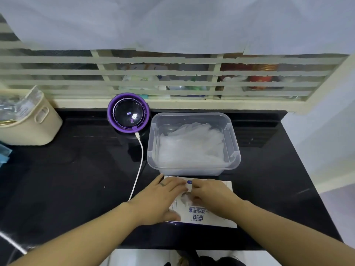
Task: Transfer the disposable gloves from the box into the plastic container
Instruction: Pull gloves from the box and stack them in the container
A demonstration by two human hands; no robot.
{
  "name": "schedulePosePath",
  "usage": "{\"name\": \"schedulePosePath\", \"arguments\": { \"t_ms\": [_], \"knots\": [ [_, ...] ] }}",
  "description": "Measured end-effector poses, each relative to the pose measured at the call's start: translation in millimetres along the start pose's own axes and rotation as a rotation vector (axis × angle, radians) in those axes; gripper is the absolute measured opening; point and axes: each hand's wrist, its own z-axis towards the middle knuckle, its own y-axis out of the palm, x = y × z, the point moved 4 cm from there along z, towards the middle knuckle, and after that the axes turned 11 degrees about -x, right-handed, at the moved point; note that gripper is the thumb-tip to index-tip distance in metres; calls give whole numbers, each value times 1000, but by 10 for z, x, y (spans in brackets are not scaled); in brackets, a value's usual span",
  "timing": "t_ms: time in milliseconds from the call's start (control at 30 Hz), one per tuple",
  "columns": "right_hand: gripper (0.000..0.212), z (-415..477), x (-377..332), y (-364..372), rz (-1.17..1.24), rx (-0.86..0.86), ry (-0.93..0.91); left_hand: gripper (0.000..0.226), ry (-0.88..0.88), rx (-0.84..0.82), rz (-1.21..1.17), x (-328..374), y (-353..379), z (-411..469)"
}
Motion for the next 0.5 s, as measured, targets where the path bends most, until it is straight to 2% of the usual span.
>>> {"name": "schedulePosePath", "arguments": {
  "t_ms": [167,400,500],
  "knots": [
    [11,-8,-78,-9,97,141,-25,89,-10,-44,-97,8,4,-12],
    [32,-279,104,-110,159,95,74,108,-71,-69,-228,-74,69,-38],
    [29,-321,131,-46,143,76,111,116,-85,-77,-229,-38,91,-24]
  ]
}}
